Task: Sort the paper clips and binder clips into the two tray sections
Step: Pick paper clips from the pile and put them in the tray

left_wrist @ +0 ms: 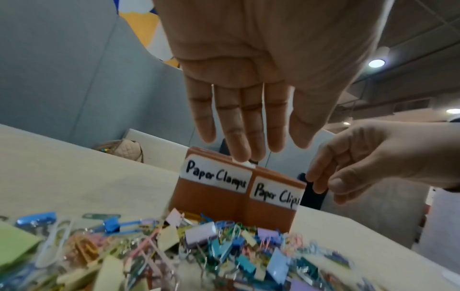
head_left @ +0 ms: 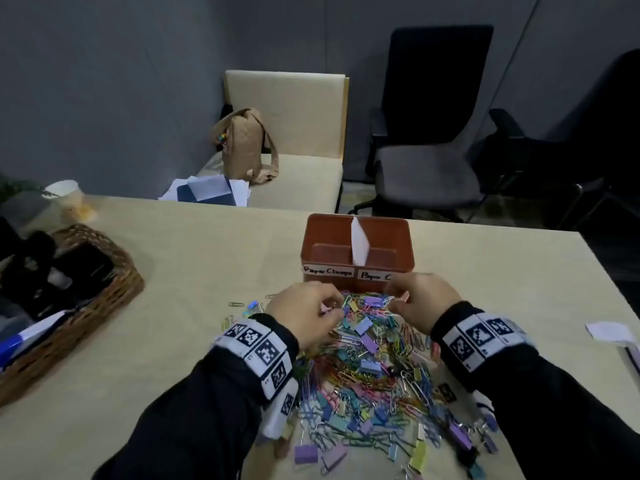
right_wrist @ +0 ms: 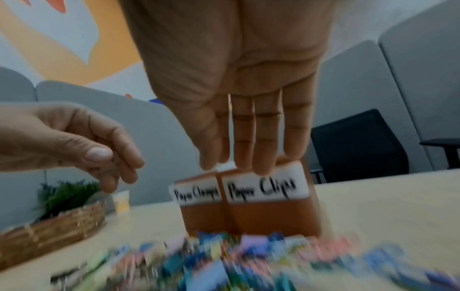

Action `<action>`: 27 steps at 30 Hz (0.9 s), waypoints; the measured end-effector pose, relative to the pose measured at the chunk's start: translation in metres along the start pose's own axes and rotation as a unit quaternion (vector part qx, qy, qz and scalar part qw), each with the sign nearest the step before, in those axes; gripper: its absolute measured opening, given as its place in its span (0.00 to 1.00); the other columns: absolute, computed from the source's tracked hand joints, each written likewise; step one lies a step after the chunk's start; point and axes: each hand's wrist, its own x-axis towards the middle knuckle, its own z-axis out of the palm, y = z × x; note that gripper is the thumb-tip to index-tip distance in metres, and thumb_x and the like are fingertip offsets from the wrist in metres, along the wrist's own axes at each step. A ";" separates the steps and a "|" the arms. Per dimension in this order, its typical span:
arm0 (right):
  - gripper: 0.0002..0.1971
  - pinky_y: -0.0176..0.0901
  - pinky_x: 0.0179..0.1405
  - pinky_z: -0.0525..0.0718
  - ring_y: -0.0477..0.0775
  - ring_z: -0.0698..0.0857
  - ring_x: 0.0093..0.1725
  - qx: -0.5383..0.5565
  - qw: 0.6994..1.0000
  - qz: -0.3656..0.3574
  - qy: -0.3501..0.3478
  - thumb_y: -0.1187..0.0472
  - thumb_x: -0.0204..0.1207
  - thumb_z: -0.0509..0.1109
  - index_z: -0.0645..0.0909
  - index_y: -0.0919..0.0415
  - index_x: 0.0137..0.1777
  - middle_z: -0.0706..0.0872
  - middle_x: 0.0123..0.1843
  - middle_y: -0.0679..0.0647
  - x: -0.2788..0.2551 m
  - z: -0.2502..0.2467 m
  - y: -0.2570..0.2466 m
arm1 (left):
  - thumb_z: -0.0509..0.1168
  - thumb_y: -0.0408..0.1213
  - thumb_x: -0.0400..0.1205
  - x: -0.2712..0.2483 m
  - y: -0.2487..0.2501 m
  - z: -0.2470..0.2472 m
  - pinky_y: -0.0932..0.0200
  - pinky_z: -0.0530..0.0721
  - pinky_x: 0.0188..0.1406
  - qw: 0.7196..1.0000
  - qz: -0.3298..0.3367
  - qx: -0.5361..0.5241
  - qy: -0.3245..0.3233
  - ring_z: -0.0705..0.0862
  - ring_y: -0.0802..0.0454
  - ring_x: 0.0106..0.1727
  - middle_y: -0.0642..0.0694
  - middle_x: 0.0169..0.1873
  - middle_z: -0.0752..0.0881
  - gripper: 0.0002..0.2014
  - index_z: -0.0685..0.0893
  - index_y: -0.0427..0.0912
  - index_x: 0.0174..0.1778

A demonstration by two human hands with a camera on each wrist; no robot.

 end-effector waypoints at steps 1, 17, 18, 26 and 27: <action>0.13 0.39 0.52 0.79 0.50 0.83 0.55 -0.018 0.999 0.011 -0.039 0.54 0.76 0.72 0.83 0.50 0.60 0.86 0.57 0.48 0.004 0.010 0.005 | 0.63 0.51 0.82 0.003 -0.003 0.009 0.61 0.80 0.51 1.000 0.001 0.013 -0.018 0.82 0.57 0.52 0.57 0.55 0.85 0.12 0.83 0.56 0.60; 0.15 0.49 0.58 0.83 0.62 0.82 0.59 -0.153 0.986 -0.009 -0.067 0.66 0.74 0.71 0.79 0.59 0.61 0.84 0.60 0.59 0.010 0.072 0.006 | 0.67 0.57 0.78 -0.016 -0.007 0.066 0.59 0.83 0.50 0.997 0.053 0.056 -0.002 0.82 0.59 0.46 0.59 0.46 0.84 0.11 0.84 0.58 0.52; 0.14 0.48 0.57 0.83 0.62 0.82 0.59 -0.149 0.987 -0.007 -0.066 0.67 0.74 0.70 0.79 0.59 0.60 0.84 0.60 0.59 0.012 0.074 0.006 | 0.67 0.56 0.78 -0.018 -0.008 0.066 0.60 0.82 0.49 0.997 0.051 0.049 -0.005 0.82 0.60 0.45 0.59 0.46 0.85 0.11 0.85 0.58 0.51; 0.10 0.42 0.42 0.83 0.54 0.84 0.47 -0.062 0.997 0.014 -0.045 0.73 0.69 0.72 0.81 0.57 0.43 0.85 0.43 0.50 0.027 0.064 0.018 | 0.66 0.59 0.78 0.004 -0.028 0.056 0.57 0.83 0.53 0.996 0.040 0.074 -0.034 0.83 0.58 0.47 0.57 0.48 0.86 0.15 0.85 0.56 0.54; 0.12 0.44 0.41 0.86 0.53 0.86 0.44 -0.045 0.998 0.019 -0.050 0.75 0.68 0.73 0.80 0.56 0.38 0.85 0.40 0.49 0.031 0.062 0.021 | 0.66 0.60 0.77 0.010 -0.032 0.055 0.56 0.83 0.53 0.996 0.036 0.077 -0.038 0.83 0.58 0.47 0.57 0.49 0.86 0.16 0.85 0.56 0.55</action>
